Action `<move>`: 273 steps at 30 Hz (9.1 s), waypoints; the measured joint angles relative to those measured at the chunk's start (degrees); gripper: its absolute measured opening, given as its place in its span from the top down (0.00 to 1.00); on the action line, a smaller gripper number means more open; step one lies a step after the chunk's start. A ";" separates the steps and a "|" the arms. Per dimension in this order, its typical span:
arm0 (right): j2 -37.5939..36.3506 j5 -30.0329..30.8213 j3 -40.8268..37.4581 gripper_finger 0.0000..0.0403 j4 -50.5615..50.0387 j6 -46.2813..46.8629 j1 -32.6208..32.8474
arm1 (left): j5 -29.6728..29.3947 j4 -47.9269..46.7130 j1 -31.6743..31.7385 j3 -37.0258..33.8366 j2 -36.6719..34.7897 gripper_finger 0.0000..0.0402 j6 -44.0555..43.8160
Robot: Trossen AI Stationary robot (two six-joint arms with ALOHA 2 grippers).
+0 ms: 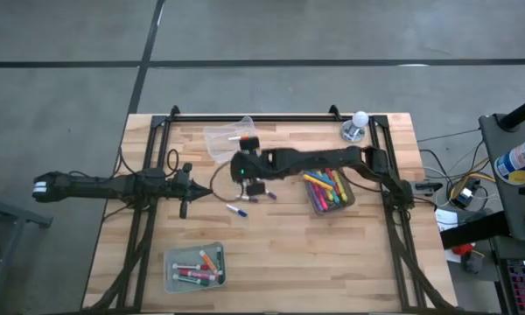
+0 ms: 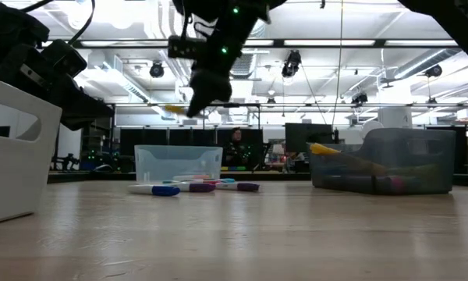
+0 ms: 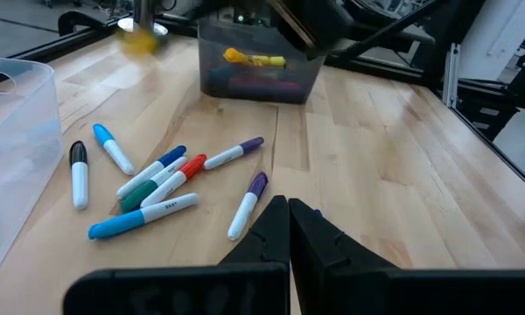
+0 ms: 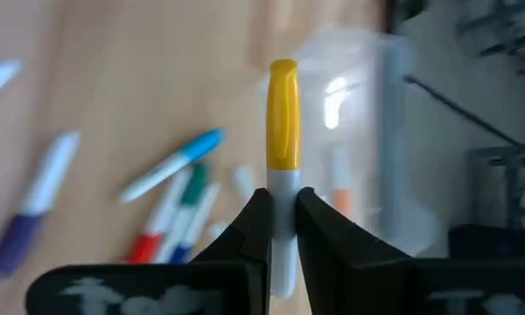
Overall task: Pick & Place Markers
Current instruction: Put the white and yellow highlighter pen into the transparent bin, then put the right white and violet highlighter pen into the transparent bin
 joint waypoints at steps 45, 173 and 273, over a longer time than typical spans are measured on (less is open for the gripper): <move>8.03 -27.66 4.65 0.92 15.47 9.60 -21.64 | 0.01 -0.01 -0.01 -0.01 0.00 1.00 0.00; 2.85 -24.10 -6.86 0.83 -20.58 26.94 -0.10 | 0.00 0.02 0.00 0.00 0.00 1.00 0.00; 1.99 -18.28 5.50 0.88 -2.96 10.02 -19.02 | 0.00 -0.01 0.01 -0.01 0.00 1.00 -0.01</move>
